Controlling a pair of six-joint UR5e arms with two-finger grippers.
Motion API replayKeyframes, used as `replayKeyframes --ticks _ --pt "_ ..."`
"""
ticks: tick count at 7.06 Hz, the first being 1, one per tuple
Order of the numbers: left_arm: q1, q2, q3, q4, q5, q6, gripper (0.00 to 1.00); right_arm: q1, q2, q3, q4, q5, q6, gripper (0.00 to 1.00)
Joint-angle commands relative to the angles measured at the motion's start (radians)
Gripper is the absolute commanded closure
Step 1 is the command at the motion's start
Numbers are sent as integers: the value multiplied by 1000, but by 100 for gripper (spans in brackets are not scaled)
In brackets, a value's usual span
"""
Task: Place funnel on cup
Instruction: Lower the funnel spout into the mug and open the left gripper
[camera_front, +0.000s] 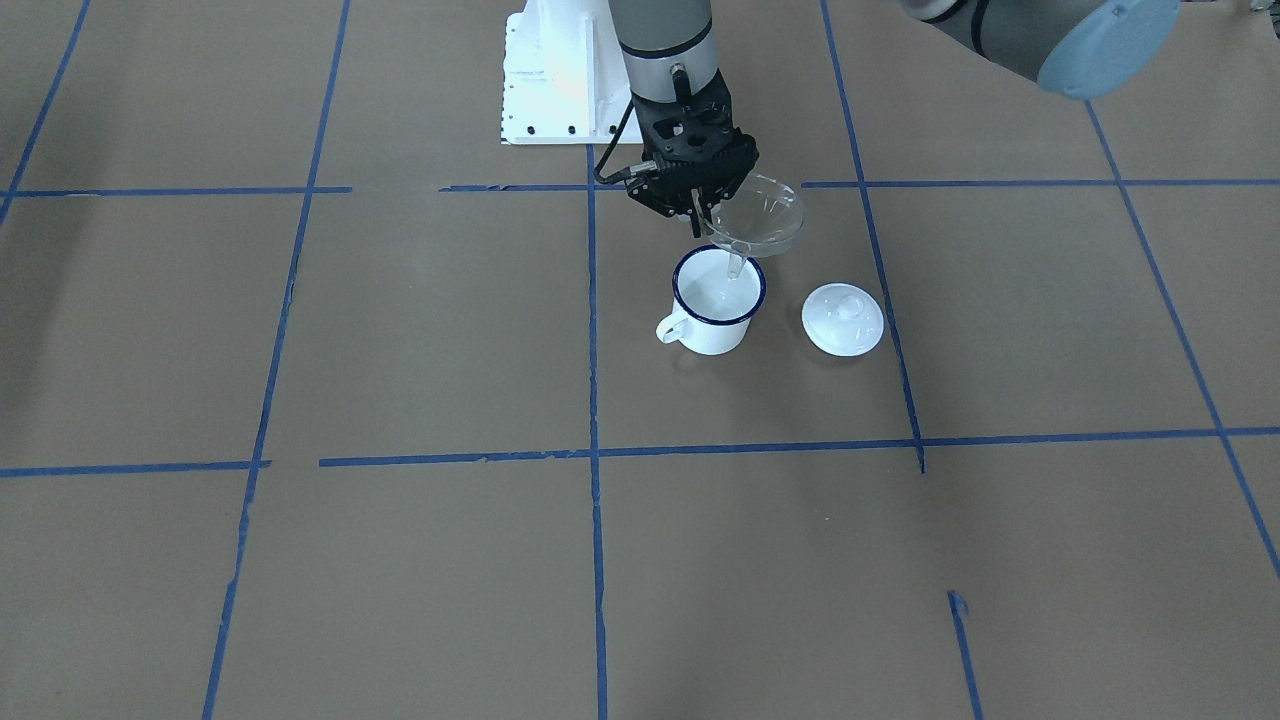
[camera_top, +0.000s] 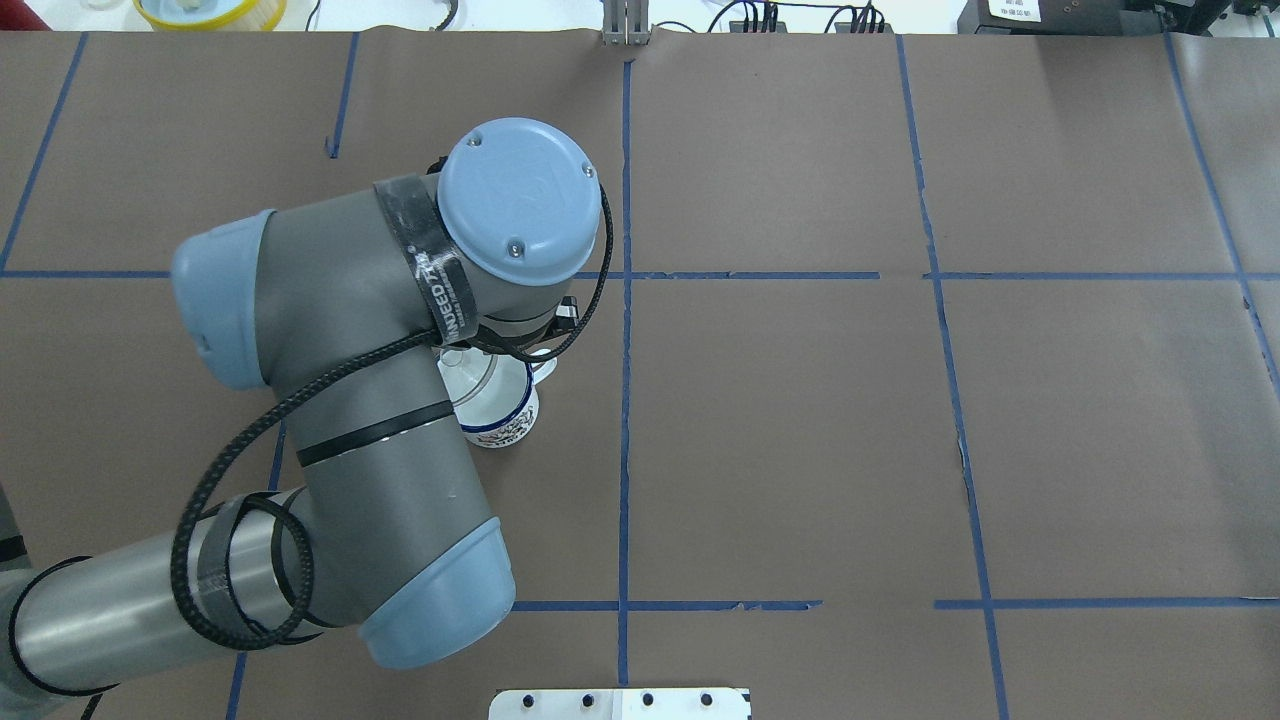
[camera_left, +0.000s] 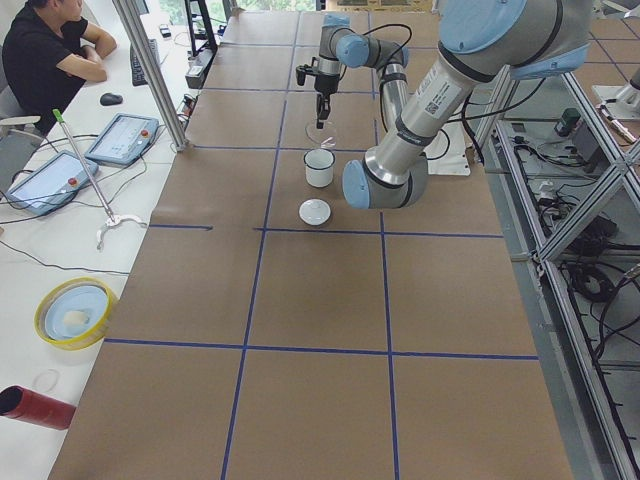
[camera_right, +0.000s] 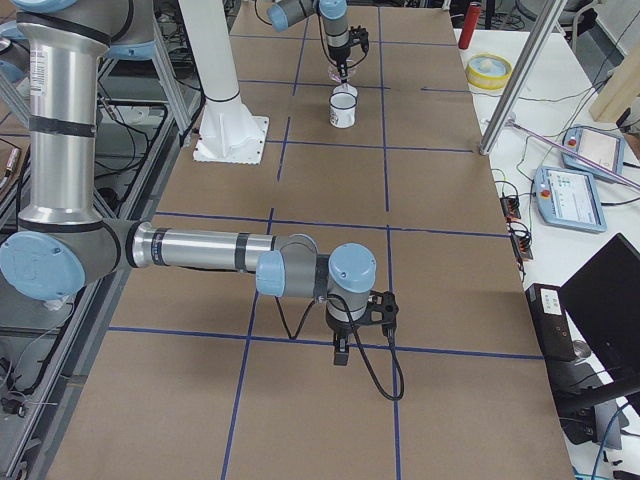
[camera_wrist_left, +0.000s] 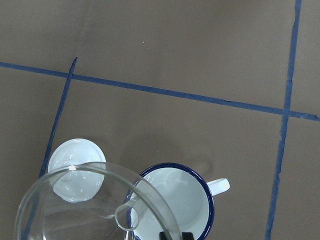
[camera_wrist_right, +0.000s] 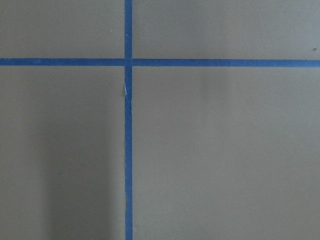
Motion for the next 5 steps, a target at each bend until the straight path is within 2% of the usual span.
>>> replayKeyframes --ticks 1,2,3,4,5 --pt "12 6 61 -73 7 0 100 0 1 0 0 0 0 0" --pt "28 10 98 -116 19 0 100 0 0 0 0 0 0 0" --pt "34 22 104 -144 34 0 66 0 0 0 0 0 0 0" --pt "34 64 91 -194 38 1 1 0 1 0 0 0 0 0" --pt "34 91 86 -222 56 2 0 0 0 0 0 0 0 0"
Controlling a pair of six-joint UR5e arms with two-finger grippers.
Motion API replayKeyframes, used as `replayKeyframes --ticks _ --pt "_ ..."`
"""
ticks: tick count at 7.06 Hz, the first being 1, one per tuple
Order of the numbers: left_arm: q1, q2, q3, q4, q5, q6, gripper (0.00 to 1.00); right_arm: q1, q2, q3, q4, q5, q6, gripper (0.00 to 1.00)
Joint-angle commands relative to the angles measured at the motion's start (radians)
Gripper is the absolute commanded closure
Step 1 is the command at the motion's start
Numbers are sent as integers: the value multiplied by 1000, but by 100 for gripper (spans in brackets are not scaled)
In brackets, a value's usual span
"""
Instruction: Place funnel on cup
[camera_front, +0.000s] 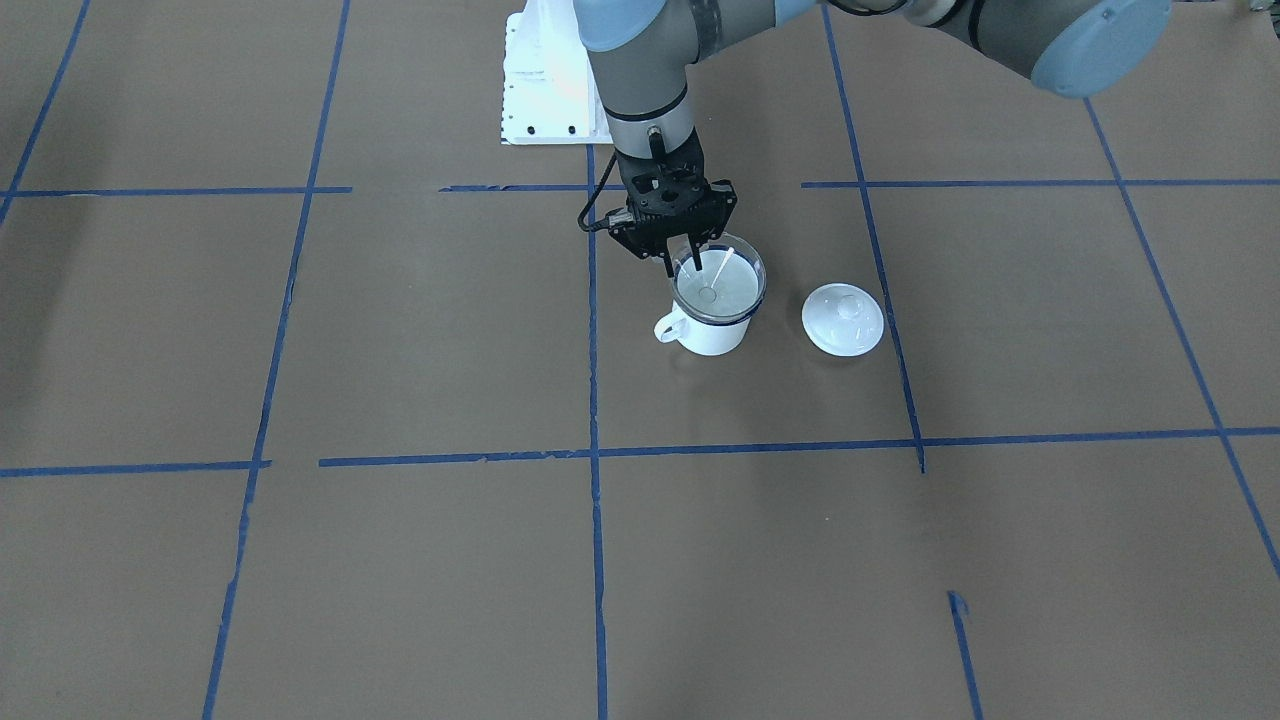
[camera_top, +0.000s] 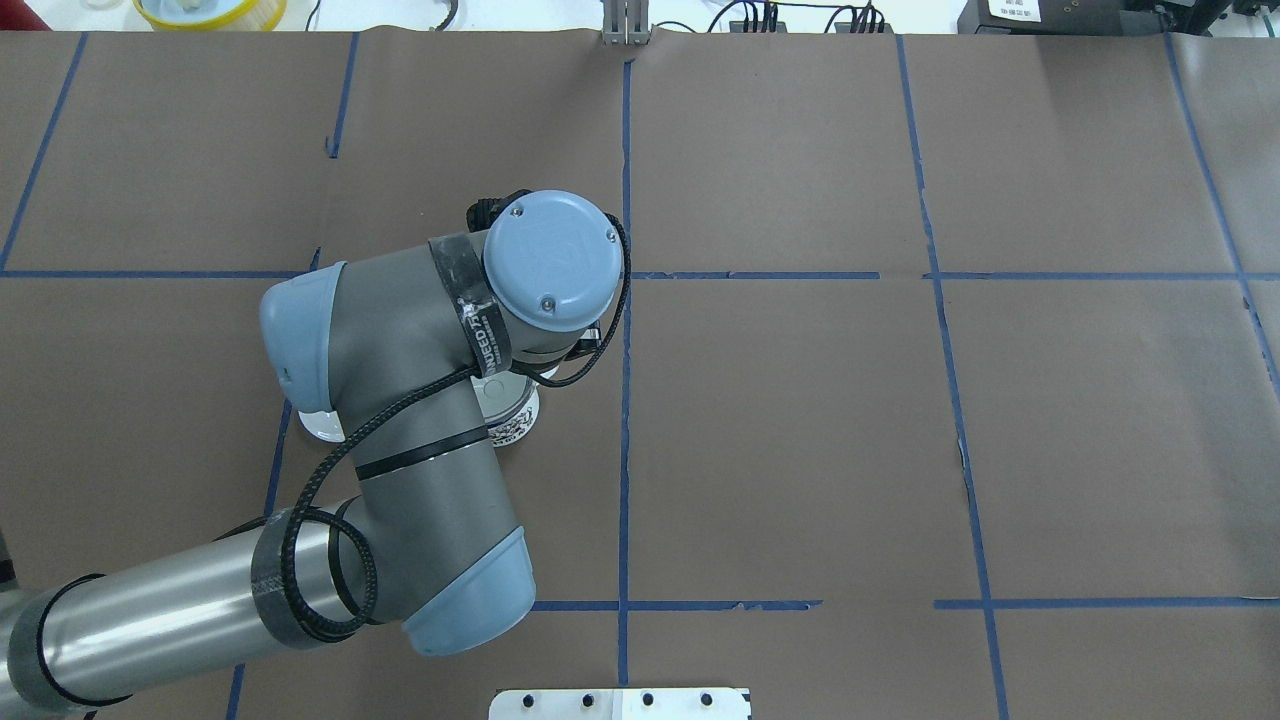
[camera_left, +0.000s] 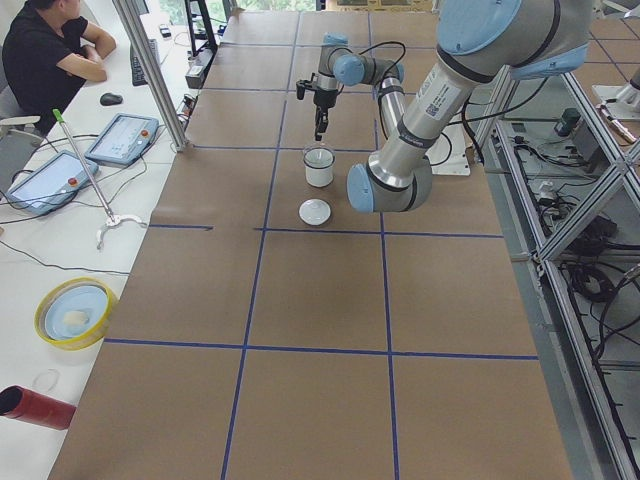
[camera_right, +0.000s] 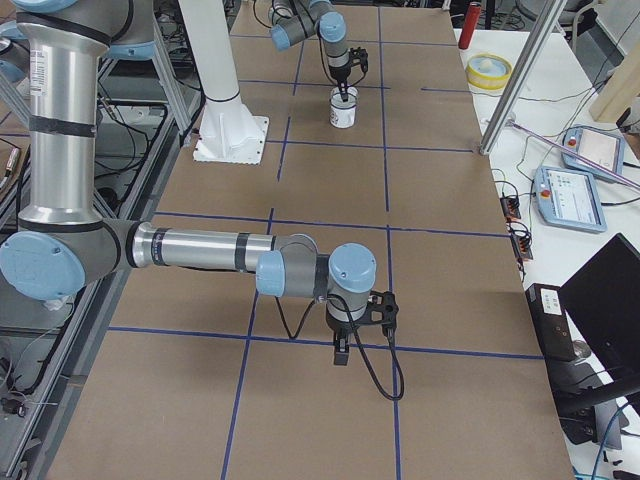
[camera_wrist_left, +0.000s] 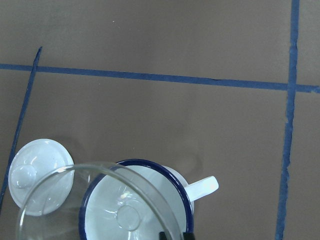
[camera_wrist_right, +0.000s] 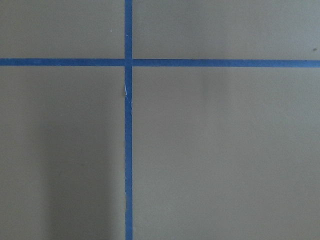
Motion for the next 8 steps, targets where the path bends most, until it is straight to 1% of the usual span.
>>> replayKeyframes --ticks 1,2,3,4,5,6,7,8 --pt "0 39 -10 -44 25 1 0 0 -1 0 0 0 0 0" --pt "-5 42 -54 -44 29 1 0 0 -1 0 0 0 0 0" --pt "-8 79 -139 -44 26 1 0 0 -1 0 0 0 0 0" --pt "-23 90 -213 -44 23 1 0 0 -1 0 0 0 0 0" --pt "-61 90 -238 -47 16 13 0 0 -1 0 0 0 0 0" --pt "-124 90 -263 -51 8 80 0 0 -1 0 0 0 0 0" --pt "-237 114 -272 -101 -86 158 0 0 -1 0 0 0 0 0" --pt "-375 208 -268 -204 -253 256 0 0 -1 0 0 0 0 0"
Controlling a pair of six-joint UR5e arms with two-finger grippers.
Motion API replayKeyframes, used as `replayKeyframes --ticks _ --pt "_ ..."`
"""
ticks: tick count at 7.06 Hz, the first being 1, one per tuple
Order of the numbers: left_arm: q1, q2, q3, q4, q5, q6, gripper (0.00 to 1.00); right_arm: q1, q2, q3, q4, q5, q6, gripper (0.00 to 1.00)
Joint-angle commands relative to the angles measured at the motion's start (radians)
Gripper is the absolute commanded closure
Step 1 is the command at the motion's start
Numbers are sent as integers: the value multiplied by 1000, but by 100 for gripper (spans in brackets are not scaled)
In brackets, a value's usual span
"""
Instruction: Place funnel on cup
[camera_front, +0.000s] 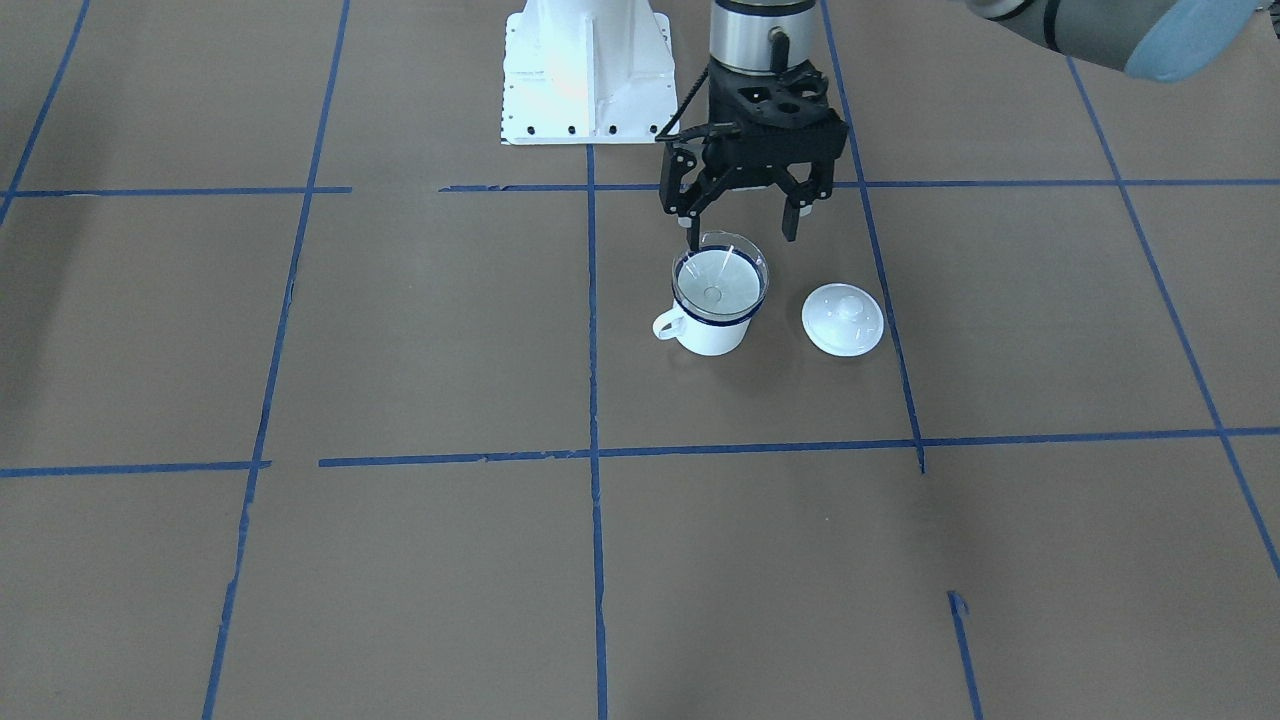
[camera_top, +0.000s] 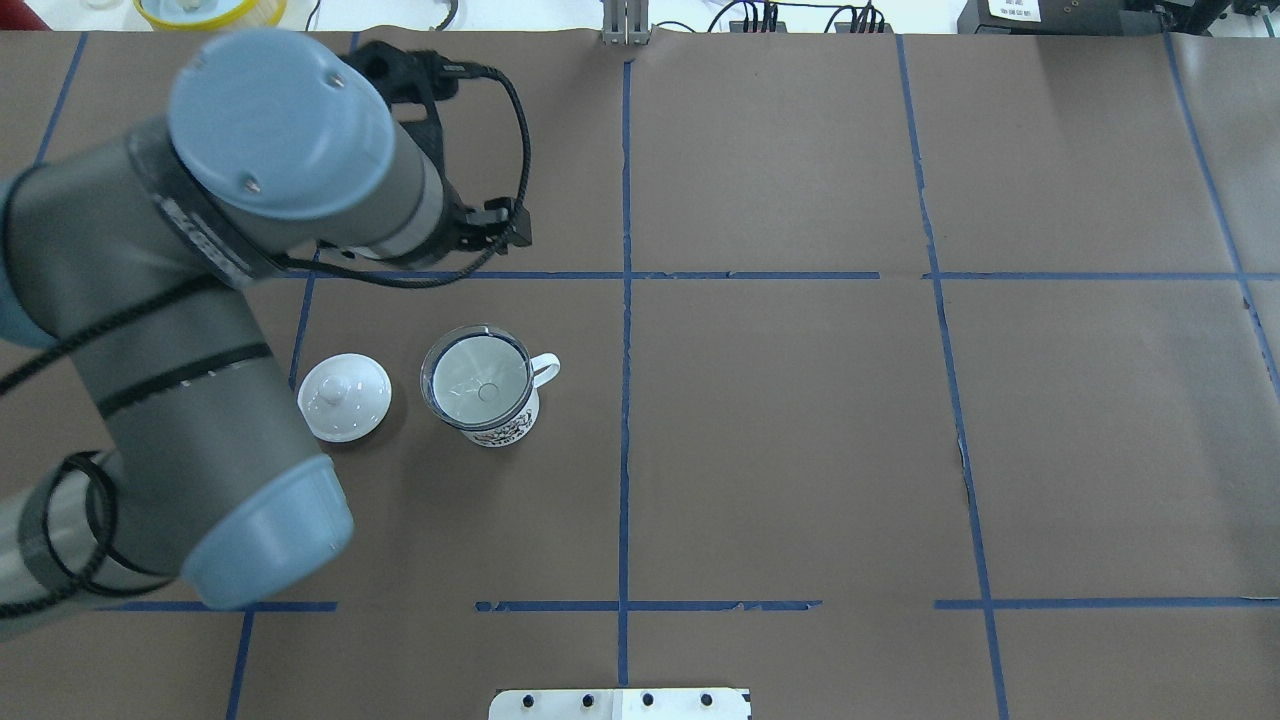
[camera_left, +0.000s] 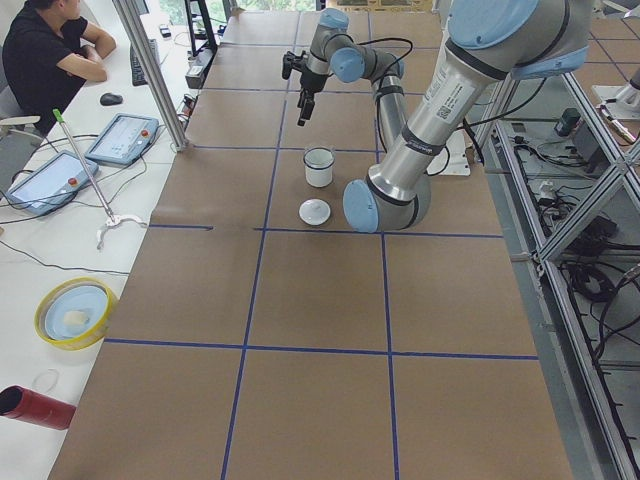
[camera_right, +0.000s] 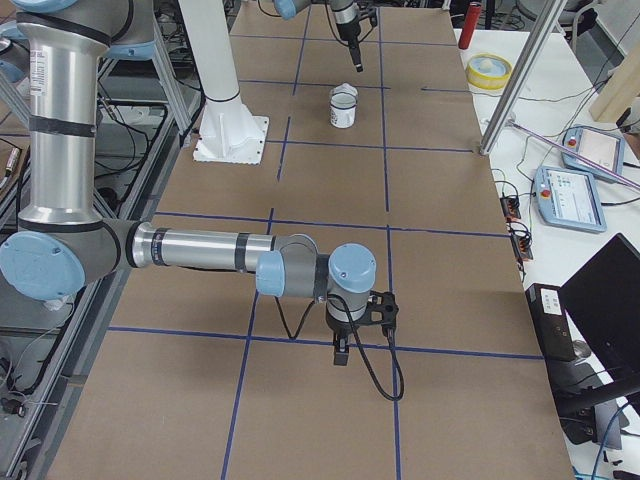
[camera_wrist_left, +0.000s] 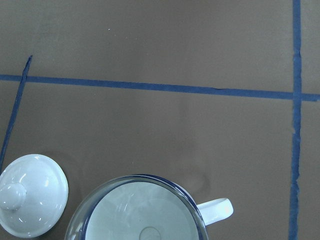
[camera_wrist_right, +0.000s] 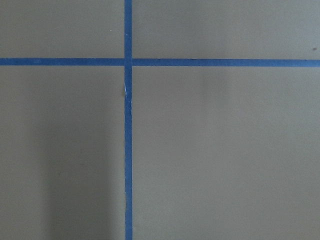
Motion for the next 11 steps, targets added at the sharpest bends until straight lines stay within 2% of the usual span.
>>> replayKeyframes --ticks 1,2,3,4,6,7,10,11 --pt "-259 198 3 -210 -274 257 0 0 0 0 0 0 0 0" --pt "-377 275 41 -264 -358 380 0 0 0 0 0 0 0 0" --pt "-478 304 99 -263 -427 472 0 0 0 0 0 0 0 0" --pt "-579 387 131 -267 -474 630 0 0 0 0 0 0 0 0" --pt "-762 555 231 -268 -529 1072 0 0 0 0 0 0 0 0" --pt "-810 597 290 -266 -529 1243 0 0 0 0 0 0 0 0" --pt "-832 642 468 -269 -556 1300 0 0 0 0 0 0 0 0" --pt "-841 641 478 -268 -564 1301 0 0 0 0 0 0 0 0"
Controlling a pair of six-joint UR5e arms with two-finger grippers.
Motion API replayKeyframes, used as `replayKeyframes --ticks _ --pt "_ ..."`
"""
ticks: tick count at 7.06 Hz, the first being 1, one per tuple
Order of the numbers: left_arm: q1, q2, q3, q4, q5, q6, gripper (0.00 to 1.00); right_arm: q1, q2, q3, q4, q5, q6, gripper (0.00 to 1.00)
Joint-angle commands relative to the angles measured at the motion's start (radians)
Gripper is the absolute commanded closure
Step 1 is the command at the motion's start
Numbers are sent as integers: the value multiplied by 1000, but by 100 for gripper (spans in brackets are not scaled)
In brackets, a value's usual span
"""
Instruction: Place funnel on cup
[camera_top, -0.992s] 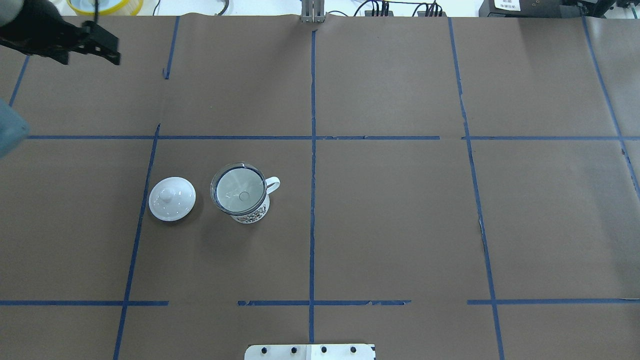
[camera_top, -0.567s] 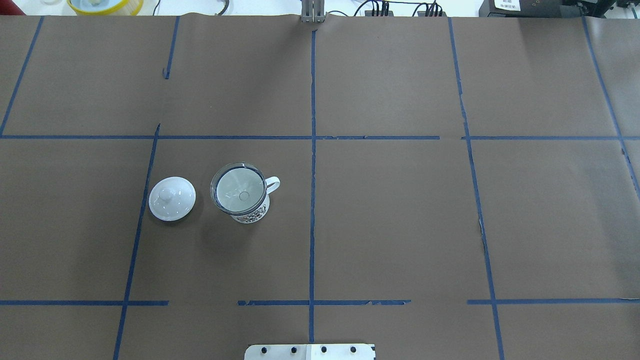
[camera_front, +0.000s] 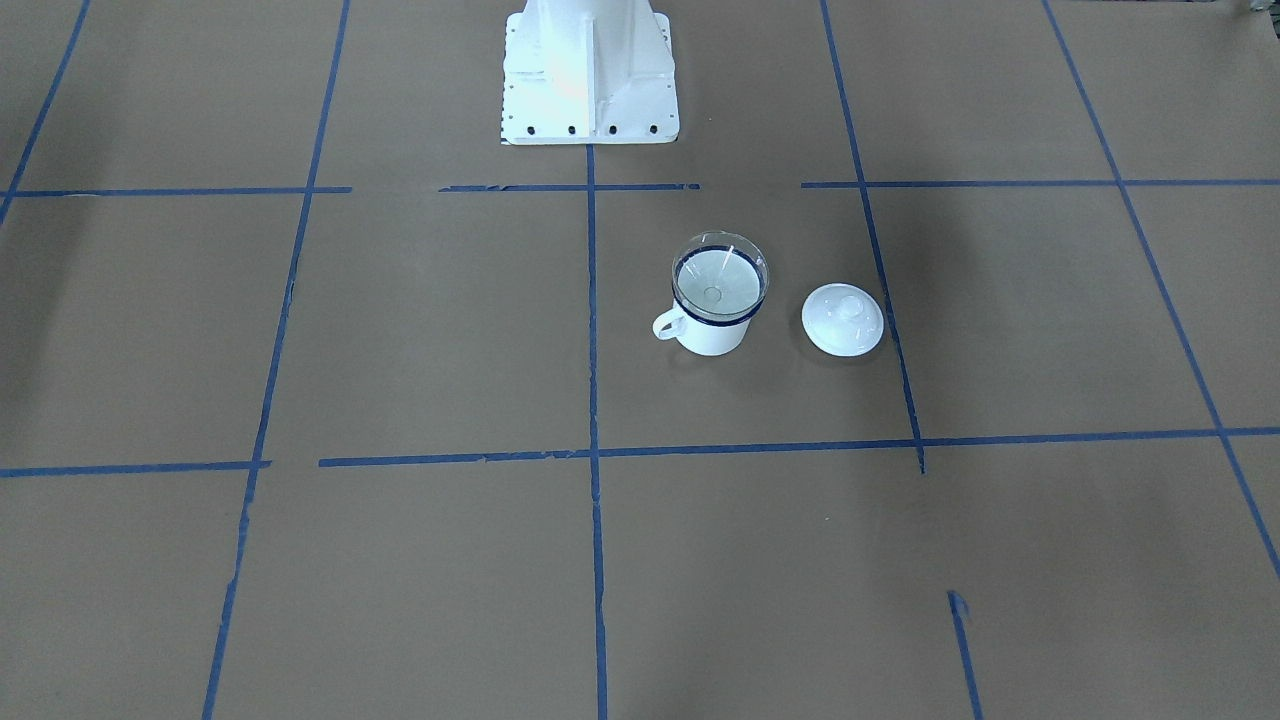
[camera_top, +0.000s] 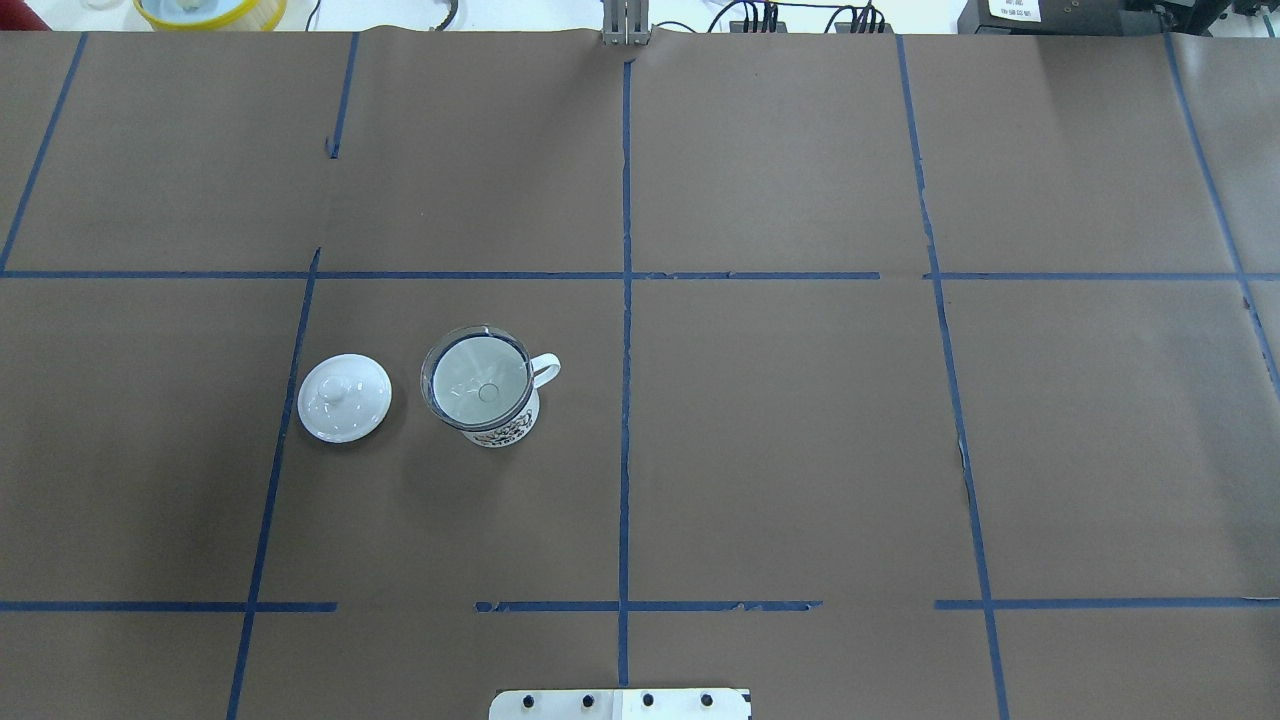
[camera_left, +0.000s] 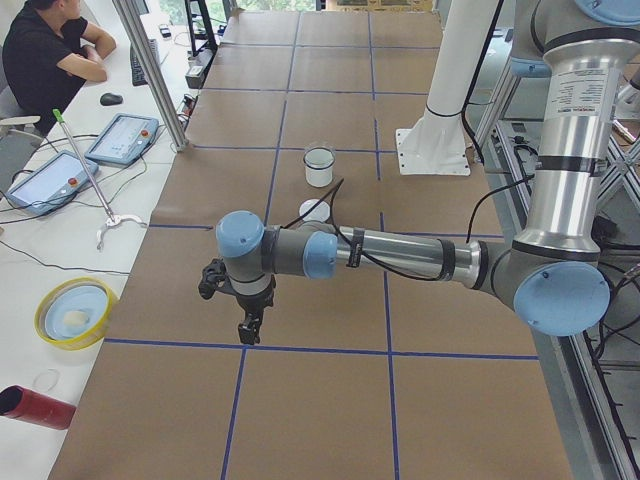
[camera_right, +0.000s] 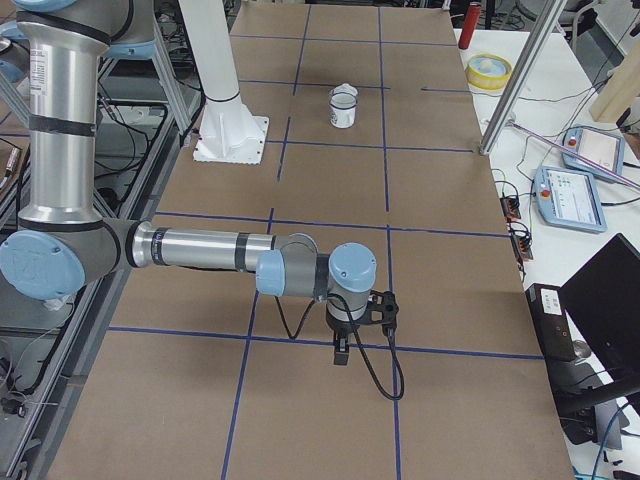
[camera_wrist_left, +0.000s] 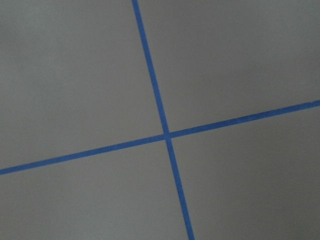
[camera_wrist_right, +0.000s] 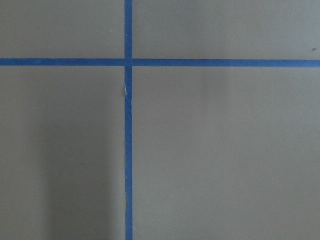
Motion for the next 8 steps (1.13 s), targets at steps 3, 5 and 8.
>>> replayKeyframes --ticks 3,5,8 --pt "-55 2 27 8 -15 8 0 0 0 0 0 0 0 0" --pt "-83 75 -26 2 -27 11 0 0 0 0 0 0 0 0" --pt "-81 102 -65 7 -44 10 0 0 0 0 0 0 0 0"
